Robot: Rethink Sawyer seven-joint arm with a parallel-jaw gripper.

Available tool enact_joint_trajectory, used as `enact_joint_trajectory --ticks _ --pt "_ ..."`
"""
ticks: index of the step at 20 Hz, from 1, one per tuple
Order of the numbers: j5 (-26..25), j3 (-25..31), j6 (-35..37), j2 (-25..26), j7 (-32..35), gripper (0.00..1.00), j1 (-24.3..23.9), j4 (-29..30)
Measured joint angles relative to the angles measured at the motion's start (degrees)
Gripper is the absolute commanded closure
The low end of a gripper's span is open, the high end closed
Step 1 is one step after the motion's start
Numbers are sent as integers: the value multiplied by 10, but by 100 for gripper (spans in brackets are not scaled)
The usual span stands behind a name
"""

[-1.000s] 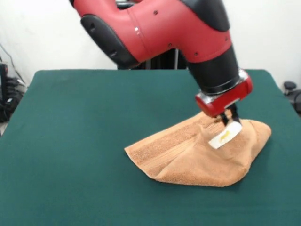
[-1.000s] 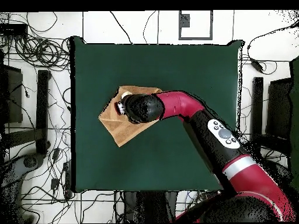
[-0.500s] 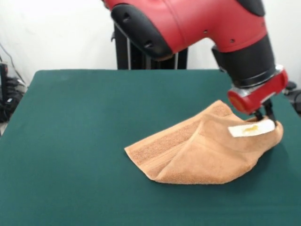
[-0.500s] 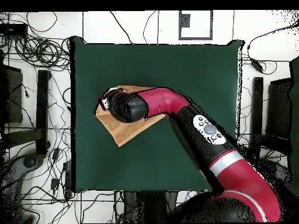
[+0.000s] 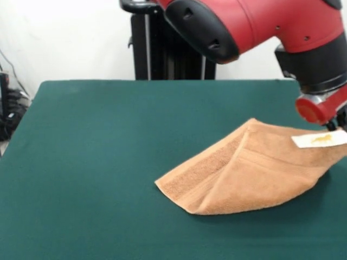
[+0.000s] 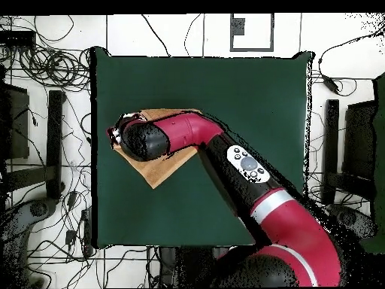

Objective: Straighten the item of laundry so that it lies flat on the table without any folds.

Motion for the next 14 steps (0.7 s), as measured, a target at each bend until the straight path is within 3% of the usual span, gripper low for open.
enact_joint_trajectory --ticks 12,13,14 --pt "-50 -29 0 -4 0 100 52 -52" --pt "-55 -36 0 -8 0 0 58 -57" --pt "-55 -38 0 -9 0 0 59 -58"
